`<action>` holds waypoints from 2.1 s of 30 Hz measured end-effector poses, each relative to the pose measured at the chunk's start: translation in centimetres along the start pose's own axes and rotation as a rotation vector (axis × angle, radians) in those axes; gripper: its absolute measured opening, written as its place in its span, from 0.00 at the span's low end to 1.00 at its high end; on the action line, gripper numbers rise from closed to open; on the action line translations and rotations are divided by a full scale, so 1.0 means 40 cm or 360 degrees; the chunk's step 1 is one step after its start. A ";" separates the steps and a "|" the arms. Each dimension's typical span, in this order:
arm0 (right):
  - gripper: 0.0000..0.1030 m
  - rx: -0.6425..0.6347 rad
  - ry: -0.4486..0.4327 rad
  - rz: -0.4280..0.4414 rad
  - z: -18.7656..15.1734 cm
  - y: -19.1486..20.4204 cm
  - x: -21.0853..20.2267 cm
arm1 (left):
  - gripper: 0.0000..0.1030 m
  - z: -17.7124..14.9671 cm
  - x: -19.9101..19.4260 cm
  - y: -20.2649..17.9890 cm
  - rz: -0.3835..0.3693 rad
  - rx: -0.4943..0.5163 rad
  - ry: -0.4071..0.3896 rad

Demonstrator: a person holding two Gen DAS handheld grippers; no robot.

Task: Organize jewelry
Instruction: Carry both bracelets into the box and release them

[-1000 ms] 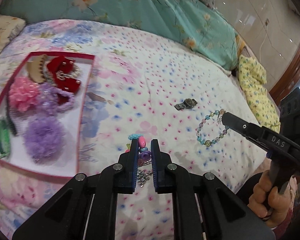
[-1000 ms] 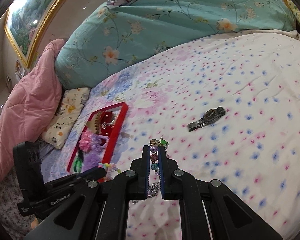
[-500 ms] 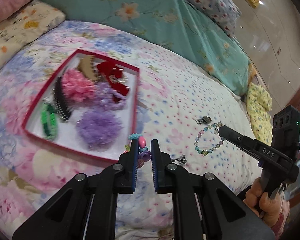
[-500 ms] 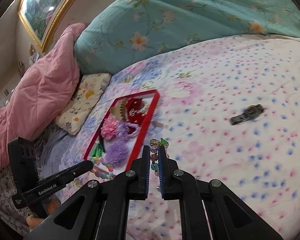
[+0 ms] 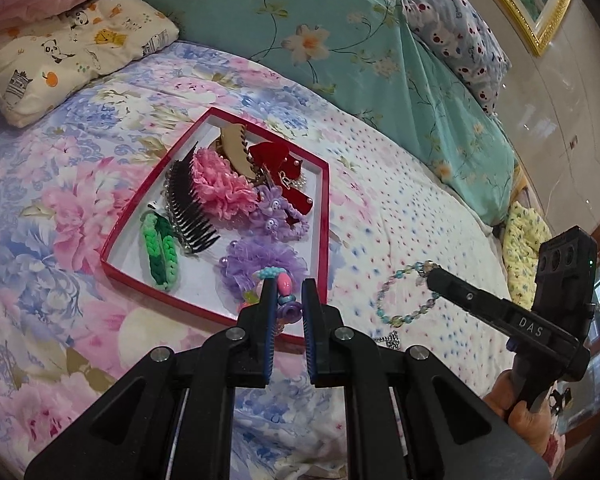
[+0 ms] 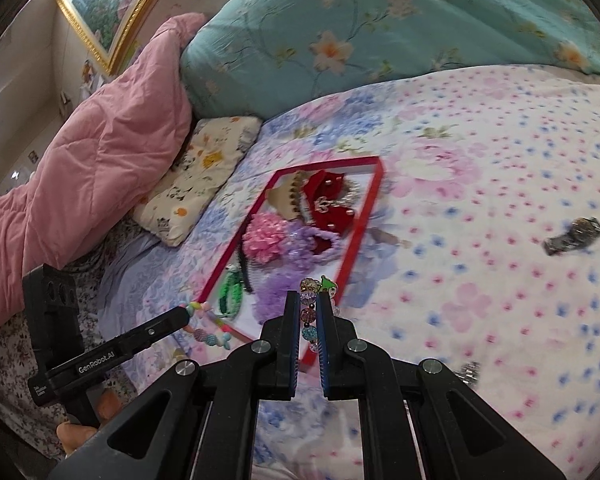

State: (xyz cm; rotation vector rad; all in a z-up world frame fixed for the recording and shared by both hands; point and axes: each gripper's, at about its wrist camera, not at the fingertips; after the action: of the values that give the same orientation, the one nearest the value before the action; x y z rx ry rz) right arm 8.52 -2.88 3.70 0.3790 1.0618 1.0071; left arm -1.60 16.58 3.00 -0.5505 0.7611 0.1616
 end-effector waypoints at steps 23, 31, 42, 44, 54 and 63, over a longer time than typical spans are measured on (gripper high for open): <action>0.07 0.0021 0.0296 0.0087 0.006 0.031 0.320 | 0.10 0.027 0.136 0.173 0.0147 -0.0123 0.0158; 0.07 0.0083 0.0298 0.0026 0.010 -0.029 0.340 | 0.10 0.019 0.154 0.185 0.0264 -0.0088 0.0183; 0.12 0.0020 0.0293 -0.0016 0.011 -0.005 0.353 | 0.10 0.024 0.159 0.169 0.0327 -0.0051 0.0196; 0.12 0.0026 0.0294 -0.0005 0.011 -0.005 0.353 | 0.11 0.024 0.160 0.169 0.0331 -0.0048 0.0199; 0.21 0.0057 0.0275 0.0015 0.016 -0.007 0.343 | 0.37 0.031 0.149 0.152 0.0349 -0.0033 0.0180; 0.35 0.0113 0.0198 0.0055 0.024 -0.011 0.296 | 0.42 0.032 0.126 0.152 0.0353 -0.0050 0.0160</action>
State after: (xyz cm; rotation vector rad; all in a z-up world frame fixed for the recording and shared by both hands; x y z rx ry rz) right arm 10.97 6.91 -2.60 0.3979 1.2091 1.0364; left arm 0.79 22.11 -2.26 -0.5061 0.9189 0.3536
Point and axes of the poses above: each gripper's, at about its wrist camera, not at the fingertips, and x roughly the way its jaws point, y to its left, z to its top, and after that the axes turned 4 degrees about z, right-handed
